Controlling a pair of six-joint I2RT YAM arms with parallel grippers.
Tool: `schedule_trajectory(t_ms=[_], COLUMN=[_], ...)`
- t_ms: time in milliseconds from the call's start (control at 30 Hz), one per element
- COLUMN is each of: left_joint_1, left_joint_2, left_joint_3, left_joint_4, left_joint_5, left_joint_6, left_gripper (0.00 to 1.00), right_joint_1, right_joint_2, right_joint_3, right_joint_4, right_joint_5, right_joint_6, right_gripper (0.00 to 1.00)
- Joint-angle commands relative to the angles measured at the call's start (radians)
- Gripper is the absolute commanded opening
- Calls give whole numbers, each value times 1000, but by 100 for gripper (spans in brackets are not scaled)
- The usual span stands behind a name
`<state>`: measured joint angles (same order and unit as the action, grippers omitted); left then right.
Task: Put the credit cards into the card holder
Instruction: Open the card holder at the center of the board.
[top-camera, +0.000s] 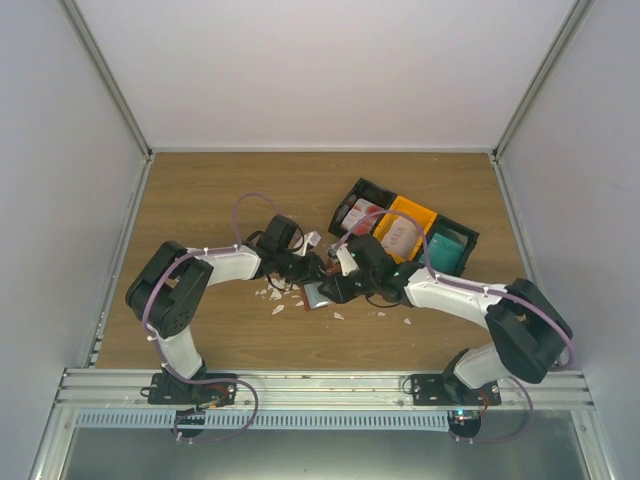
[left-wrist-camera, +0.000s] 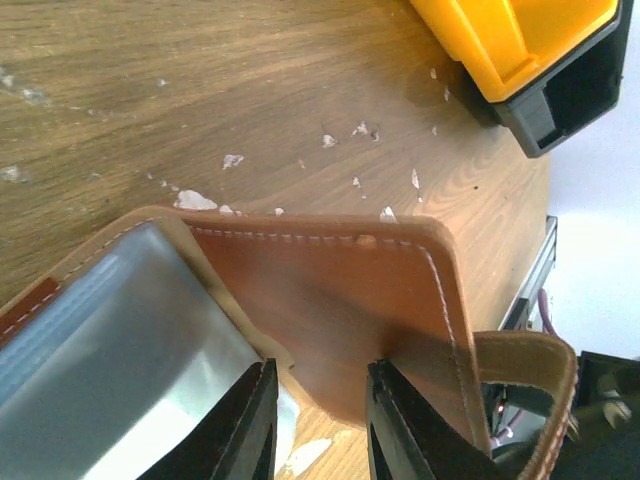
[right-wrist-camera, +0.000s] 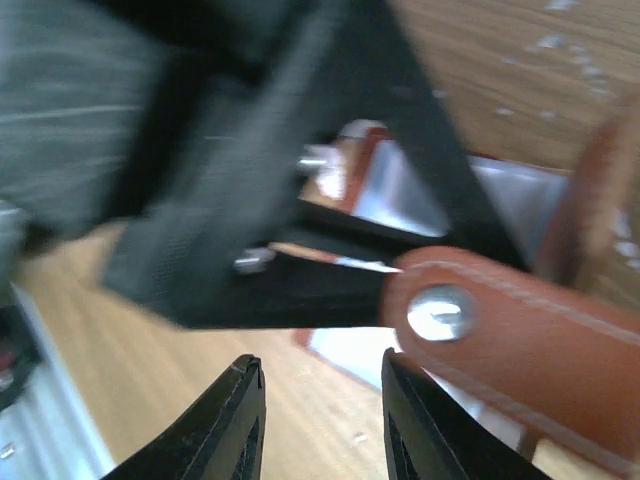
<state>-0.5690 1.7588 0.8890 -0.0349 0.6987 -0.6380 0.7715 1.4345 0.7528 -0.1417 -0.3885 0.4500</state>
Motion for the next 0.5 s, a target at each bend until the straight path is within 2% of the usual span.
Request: schedule_trajectory(t_ms=[0,233,467], left_joint_1=[-8,-6,4], left_joint_2=[7,-23,-53], left_joint_3=[27,14,-44], left_joint_4=[-27,-87,-98], left_joint_5=[-45,-137,-178], left_joint_6=[17,57,77], left_gripper=[28,28,28], right_joint_1=[5,5,4], right_joint_2=[57,95,150], right_joint_3=[-11,0,22], right_joint_4=[-9,-14,-29], right_joint_5=[226,374,425], right_joint_6=[48,95,74], right_gripper=[33,34,42])
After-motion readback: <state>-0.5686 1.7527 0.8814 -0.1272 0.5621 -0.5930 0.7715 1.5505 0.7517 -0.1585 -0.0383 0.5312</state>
